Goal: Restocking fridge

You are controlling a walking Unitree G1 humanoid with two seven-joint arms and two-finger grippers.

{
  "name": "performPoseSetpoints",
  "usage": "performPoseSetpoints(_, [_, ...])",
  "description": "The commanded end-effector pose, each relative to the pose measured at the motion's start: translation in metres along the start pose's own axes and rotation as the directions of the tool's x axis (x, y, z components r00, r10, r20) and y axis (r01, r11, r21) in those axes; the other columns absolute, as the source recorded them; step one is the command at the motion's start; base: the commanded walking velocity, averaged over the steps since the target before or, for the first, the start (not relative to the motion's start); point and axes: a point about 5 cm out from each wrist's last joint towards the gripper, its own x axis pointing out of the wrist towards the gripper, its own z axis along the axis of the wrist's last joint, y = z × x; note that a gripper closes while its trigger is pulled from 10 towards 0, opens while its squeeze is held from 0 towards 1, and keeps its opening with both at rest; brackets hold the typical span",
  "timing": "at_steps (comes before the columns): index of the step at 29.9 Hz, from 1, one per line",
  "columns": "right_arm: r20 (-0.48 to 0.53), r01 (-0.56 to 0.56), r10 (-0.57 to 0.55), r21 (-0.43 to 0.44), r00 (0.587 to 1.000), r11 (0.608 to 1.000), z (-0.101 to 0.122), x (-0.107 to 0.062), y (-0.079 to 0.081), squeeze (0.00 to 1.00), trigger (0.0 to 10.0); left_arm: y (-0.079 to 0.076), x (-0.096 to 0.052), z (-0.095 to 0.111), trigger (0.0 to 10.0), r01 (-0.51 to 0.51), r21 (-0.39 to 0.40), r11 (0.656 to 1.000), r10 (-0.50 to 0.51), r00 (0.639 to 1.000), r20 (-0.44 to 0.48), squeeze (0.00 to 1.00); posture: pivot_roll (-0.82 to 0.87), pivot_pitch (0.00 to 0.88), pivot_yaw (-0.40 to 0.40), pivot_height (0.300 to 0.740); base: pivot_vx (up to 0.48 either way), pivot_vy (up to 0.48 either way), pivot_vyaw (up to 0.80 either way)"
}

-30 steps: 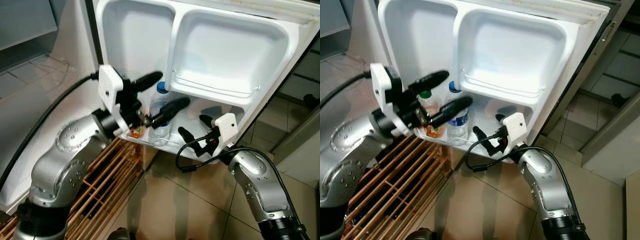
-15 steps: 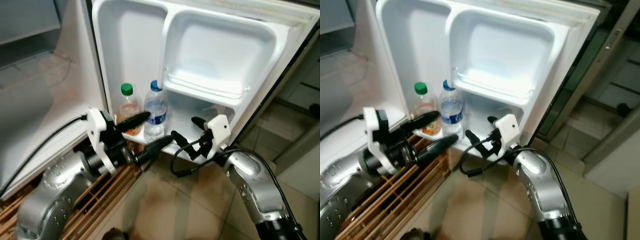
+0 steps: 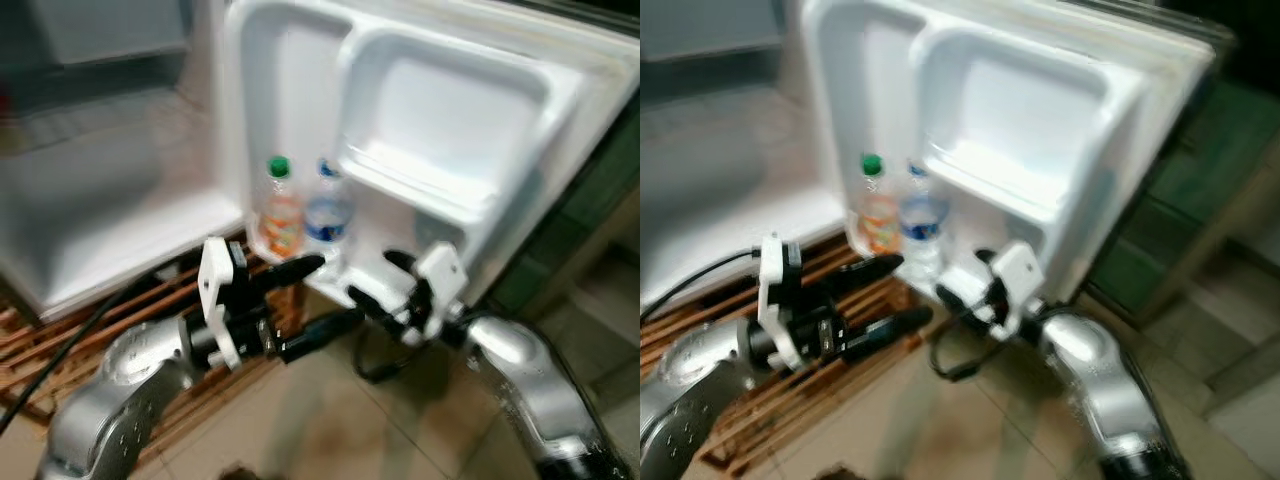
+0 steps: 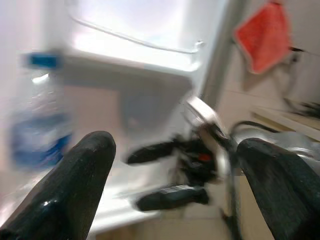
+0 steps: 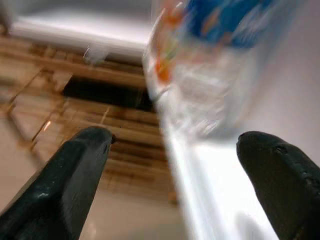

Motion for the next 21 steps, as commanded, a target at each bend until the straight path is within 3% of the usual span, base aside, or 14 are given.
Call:
performPoseSetpoints(1, [-0.145,0.033,-0.025,0.054,0.989,0.998,-0.029,-0.022,-0.010,0.00,10.0,0.002,0.004,-0.006,10.0,0.007,-0.007,1.000,-0.007,1.000,-0.015,0.00,-0.09,0.000,-0.045,0.740,0.000,0.000,0.00])
performPoseSetpoints(9, [-0.190,0.028,-0.016,0.061,0.982,0.998,-0.039,-0.034,-0.012,0.00,10.0,0.003,0.006,-0.015,10.0,0.005,-0.030,1.000,-0.006,0.999,-0.032,0.00,-0.09,0.000,-0.047,0.740,0.000,0.000,0.00])
performPoseSetpoints(11, [-0.241,0.028,-0.009,0.074,0.971,0.997,-0.048,-0.043,-0.012,0.00,10.0,0.004,0.005,-0.021,10.0,0.002,-0.028,1.000,-0.003,0.998,-0.057,0.00,-0.10,0.000,-0.047,0.740,0.000,0.000,0.00])
performPoseSetpoints(13, [-0.359,0.025,0.002,0.070,0.933,0.997,-0.068,-0.055,-0.011,0.00,10.0,0.006,0.004,-0.030,10.0,-0.007,-0.013,1.000,0.005,0.995,-0.102,0.00,-0.10,0.000,-0.046,0.740,0.000,0.000,0.00])
performPoseSetpoints(15, [-0.388,0.023,0.005,0.068,0.922,0.997,-0.072,-0.058,-0.011,0.00,10.0,0.006,0.003,-0.032,10.0,-0.008,-0.008,1.000,0.007,0.994,-0.113,0.00,-0.10,0.000,-0.046,0.740,0.000,0.000,0.00])
performPoseSetpoints(16, [-0.455,0.070,-0.055,0.016,0.889,0.997,-0.081,-0.061,-0.015,0.00,10.0,0.013,0.002,-0.045,10.0,-0.063,0.031,0.998,0.067,0.981,-0.182,0.00,-0.10,0.000,-0.045,0.740,0.000,0.000,0.00])
performPoseSetpoints(18, [-0.534,0.248,-0.283,-0.139,0.797,0.959,-0.092,-0.068,-0.036,0.00,10.0,0.031,-0.004,-0.075,10.0,-0.194,0.131,0.972,0.227,0.915,-0.333,0.00,-0.10,0.000,-0.041,0.740,0.000,0.000,0.00])
performPoseSetpoints(19, [-0.531,0.323,-0.382,-0.204,0.756,0.924,-0.090,-0.071,-0.049,0.00,10.0,0.040,-0.008,-0.086,10.0,-0.261,0.152,0.953,0.300,0.873,-0.384,0.00,-0.10,0.000,-0.038,0.740,0.000,0.000,0.00])
performPoseSetpoints(20, [-0.531,0.323,-0.382,-0.204,0.756,0.924,-0.090,-0.071,-0.049,0.00,10.0,0.040,-0.008,-0.086,10.0,-0.261,0.152,0.953,0.300,0.873,-0.384,0.00,-0.10,0.000,-0.038,0.740,0.000,0.000,0.00])
performPoseSetpoints(21, [-0.511,0.391,-0.464,-0.250,0.724,0.886,-0.083,-0.073,-0.062,0.00,10.0,0.047,-0.012,-0.095,10.0,-0.313,0.175,0.933,0.359,0.829,-0.429,0.00,-0.10,0.000,-0.038,0.740,0.000,0.000,0.00])
